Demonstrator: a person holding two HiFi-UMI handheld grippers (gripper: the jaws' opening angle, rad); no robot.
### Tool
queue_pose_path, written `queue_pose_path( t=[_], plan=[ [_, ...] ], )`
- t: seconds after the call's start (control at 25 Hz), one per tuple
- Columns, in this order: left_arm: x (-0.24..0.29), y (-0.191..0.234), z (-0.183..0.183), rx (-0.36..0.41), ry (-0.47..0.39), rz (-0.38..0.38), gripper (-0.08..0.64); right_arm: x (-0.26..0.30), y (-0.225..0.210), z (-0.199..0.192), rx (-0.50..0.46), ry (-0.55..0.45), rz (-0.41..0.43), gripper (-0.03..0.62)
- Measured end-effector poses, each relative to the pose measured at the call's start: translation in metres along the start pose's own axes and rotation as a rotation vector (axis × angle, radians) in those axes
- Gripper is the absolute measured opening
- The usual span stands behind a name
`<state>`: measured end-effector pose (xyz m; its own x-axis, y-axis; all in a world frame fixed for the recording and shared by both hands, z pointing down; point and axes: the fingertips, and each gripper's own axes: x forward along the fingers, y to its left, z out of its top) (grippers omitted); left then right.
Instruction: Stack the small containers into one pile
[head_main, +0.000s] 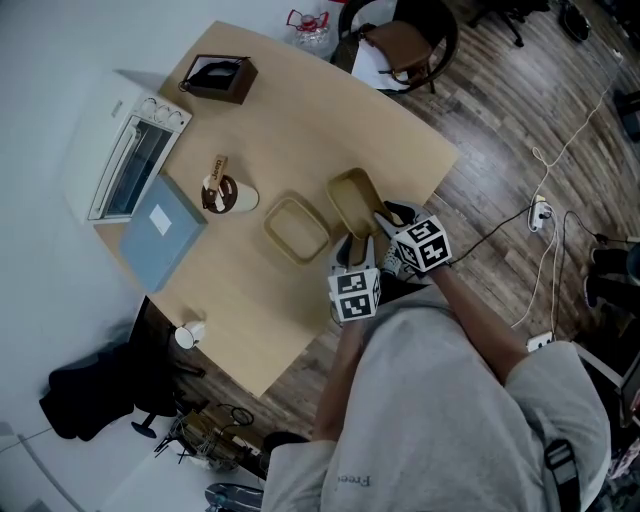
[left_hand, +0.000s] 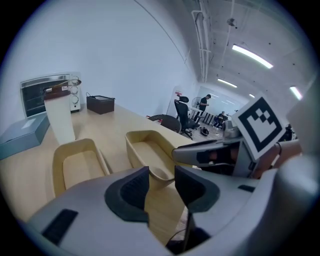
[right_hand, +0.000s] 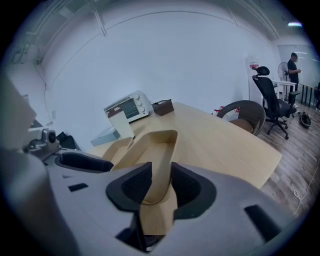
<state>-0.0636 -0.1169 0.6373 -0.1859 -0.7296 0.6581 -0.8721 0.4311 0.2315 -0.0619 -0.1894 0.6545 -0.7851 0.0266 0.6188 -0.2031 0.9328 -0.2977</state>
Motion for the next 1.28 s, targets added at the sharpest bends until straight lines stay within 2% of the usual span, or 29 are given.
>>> queue_pose_path(
  t=[0.36, 0.6, 0.8, 1.0, 1.28],
  plan=[
    [-0.024, 0.021, 0.018, -0.005, -0.039, 0.055, 0.152, 0.005, 0.028, 0.026, -0.025, -0.046, 0.058, 0.124],
    [-0.048, 0.048, 0.014, -0.081, -0.048, 0.114, 0.150, 0.016, 0.064, 0.037, -0.061, -0.048, 0.125, 0.123],
    [-0.067, 0.069, 0.011, -0.102, -0.063, 0.160, 0.149, 0.025, 0.093, 0.048, -0.097, -0.066, 0.170, 0.118],
    [-0.084, 0.090, 0.005, -0.141, -0.069, 0.199, 0.147, 0.036, 0.121, 0.048, -0.126, -0.060, 0.213, 0.118],
    [-0.095, 0.114, -0.003, -0.159, -0.056, 0.243, 0.146, 0.052, 0.144, 0.042, -0.149, -0.032, 0.249, 0.118]
  ],
)
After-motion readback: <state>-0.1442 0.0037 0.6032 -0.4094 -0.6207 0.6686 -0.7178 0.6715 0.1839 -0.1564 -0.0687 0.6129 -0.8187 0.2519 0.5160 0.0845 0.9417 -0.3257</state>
